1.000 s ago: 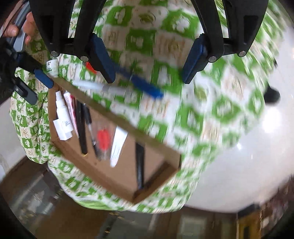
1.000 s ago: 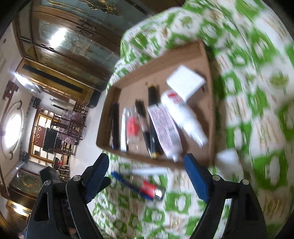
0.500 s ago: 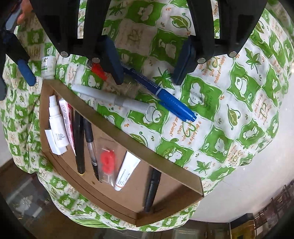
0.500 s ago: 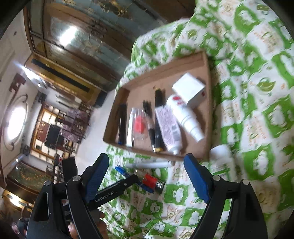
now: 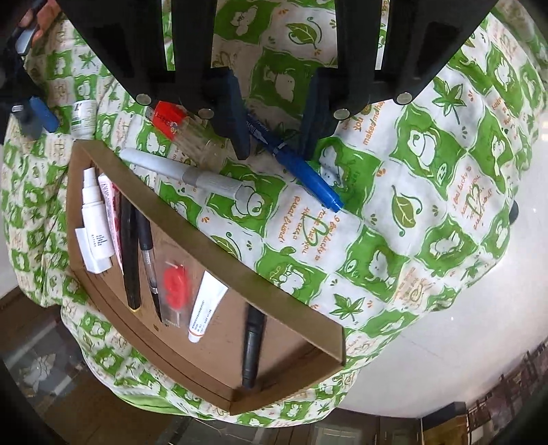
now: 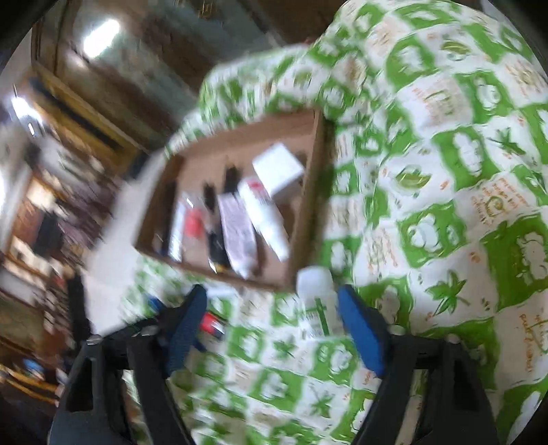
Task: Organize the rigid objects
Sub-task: 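Grasp the blue marker with the left tool while the right tool grasps the white pill bottle, then carry the blue marker with the left tool while the right tool carries the pill bottle toward the tray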
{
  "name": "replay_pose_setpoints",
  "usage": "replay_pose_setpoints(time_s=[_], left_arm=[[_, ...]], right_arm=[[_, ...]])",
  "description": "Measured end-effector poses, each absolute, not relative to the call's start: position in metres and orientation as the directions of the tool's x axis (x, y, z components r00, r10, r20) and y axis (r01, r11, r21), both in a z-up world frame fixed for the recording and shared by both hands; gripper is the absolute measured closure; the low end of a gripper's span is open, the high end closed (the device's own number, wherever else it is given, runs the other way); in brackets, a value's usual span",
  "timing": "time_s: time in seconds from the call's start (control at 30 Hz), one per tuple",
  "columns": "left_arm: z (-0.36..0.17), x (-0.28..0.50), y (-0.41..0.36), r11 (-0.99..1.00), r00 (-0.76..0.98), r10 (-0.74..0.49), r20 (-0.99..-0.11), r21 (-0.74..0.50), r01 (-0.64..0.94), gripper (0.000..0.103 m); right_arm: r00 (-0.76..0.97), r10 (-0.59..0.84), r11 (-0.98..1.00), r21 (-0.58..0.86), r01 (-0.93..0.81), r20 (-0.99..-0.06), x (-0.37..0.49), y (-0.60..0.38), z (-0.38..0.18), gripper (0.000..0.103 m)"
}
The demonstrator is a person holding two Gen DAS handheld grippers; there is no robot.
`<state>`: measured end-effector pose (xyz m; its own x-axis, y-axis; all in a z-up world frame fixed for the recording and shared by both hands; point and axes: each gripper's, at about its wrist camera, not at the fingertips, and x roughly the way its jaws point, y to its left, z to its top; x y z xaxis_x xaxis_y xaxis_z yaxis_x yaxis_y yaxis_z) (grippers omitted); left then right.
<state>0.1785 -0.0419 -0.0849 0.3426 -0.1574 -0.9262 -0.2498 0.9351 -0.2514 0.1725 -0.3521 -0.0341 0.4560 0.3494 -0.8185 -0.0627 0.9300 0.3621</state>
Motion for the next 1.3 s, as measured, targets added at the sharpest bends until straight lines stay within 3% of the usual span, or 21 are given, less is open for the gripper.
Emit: replay_pose_setpoints(time_s=[0.03,0.17,0.27,0.4,0.47,0.6,0.77,0.83,0.97,1.3], left_arm=[[-0.085,0.178,-0.045,0.937,0.341,-0.152,-0.928,-0.245,-0.247,0.070],[-0.085,0.182,-0.050,0.935,0.333,-0.163,-0.929,-0.253,-0.248,0.070],[-0.085,0.180,-0.050,0.939,0.322,-0.157,-0.934,-0.242,-0.244,0.070],[-0.088,0.186,-0.054,0.941,0.293,-0.134,-0.947,-0.215,-0.262,0.070],[-0.091,0.193,-0.063,0.945,0.269,-0.107,-0.957,-0.182,-0.271,0.066],[-0.089,0.199,-0.081,0.970,0.267,-0.039,-0.963,-0.101,-0.222,0.067],[-0.080,0.188,-0.070,0.982,0.280,-0.077,-0.957,-0.121,-0.143,0.091],[-0.077,0.183,-0.057,0.979,0.250,-0.140,-0.958,-0.172,-0.111,0.094],[-0.075,0.173,-0.046,0.972,0.211,-0.227,-0.951,-0.236,-0.016,0.094],[-0.090,0.148,-0.063,0.986,0.323,-0.159,-0.933,-0.166,0.006,0.093]], right_arm=[[0.438,0.320,0.943,0.327,-0.061,-0.840,0.174,-0.347,-0.040,0.050],[0.339,0.151,0.988,0.152,-0.026,-0.928,0.190,-0.335,-0.073,0.053],[0.315,0.077,0.997,0.069,-0.035,-0.946,0.192,-0.324,-0.086,0.070],[0.307,0.135,0.991,0.124,-0.056,-0.942,0.176,-0.316,-0.085,0.070],[0.280,0.257,0.966,0.241,-0.092,-0.925,0.165,-0.308,-0.085,0.070],[0.241,0.272,0.956,0.232,-0.179,-0.932,0.147,-0.280,-0.095,0.070],[0.229,0.313,0.941,0.269,-0.205,-0.922,0.148,-0.272,-0.099,0.070],[0.221,0.327,0.938,0.287,-0.195,-0.919,0.151,-0.276,-0.101,0.070],[0.211,0.347,0.929,0.303,-0.214,-0.914,0.150,-0.279,-0.098,0.070],[0.210,0.306,0.935,0.252,-0.249,-0.929,0.152,-0.260,-0.107,0.070]])
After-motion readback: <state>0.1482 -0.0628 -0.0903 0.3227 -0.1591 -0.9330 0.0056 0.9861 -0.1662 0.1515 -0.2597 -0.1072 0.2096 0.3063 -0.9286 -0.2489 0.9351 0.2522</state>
